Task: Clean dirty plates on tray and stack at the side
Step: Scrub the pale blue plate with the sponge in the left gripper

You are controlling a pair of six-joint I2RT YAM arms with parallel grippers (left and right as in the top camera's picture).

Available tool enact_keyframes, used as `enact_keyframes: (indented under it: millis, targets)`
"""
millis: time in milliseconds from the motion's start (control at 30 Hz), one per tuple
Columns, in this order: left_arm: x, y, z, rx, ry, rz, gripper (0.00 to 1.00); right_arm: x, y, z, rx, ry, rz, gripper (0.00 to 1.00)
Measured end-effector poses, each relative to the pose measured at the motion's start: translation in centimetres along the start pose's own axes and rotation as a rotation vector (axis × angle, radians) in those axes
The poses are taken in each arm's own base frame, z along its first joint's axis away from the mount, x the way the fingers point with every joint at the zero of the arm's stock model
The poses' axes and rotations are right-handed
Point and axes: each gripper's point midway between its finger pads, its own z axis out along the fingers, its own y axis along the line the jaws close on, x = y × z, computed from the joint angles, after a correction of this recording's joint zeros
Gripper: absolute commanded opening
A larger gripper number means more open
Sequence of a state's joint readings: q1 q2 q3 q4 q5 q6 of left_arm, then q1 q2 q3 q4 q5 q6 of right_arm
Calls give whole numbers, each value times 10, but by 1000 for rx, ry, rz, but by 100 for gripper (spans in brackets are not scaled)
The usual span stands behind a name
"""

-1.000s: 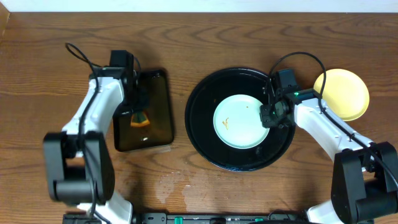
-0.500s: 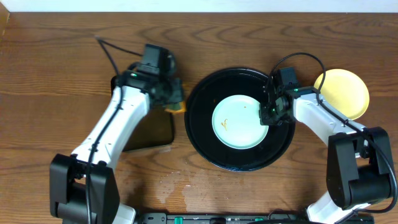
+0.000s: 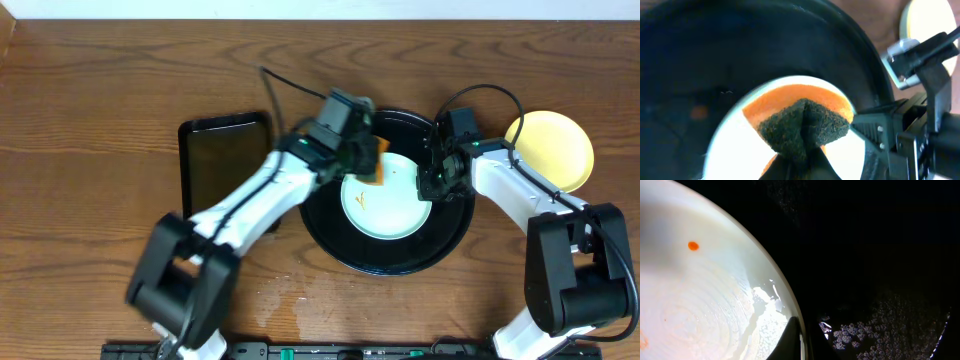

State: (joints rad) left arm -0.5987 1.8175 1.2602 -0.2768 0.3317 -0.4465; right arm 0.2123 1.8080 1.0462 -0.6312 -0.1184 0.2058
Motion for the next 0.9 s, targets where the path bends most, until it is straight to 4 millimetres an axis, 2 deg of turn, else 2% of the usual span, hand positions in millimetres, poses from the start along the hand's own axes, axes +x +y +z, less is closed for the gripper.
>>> enact_keyframes:
  millis: [133, 200, 300, 600, 733, 900]
  targets:
    - [14, -19, 35, 85, 42, -24, 8, 0, 0, 0, 0, 1, 0, 1]
    - [15, -28, 47, 141, 47, -50, 8, 0, 0, 0, 1, 2, 0, 1]
    - [18, -31, 59, 183, 62, -102, 7, 0, 0, 0, 1, 2, 0, 1]
    - [40, -10, 94, 164, 139, -218, 7, 1, 0, 0, 1, 4, 1, 1]
    - [40, -2, 96, 140, 143, -182, 7, 2, -1, 0, 3, 11, 2, 1]
    - [35, 21, 88, -21, 127, -71, 7, 5, -1, -1, 5, 22, 8, 1]
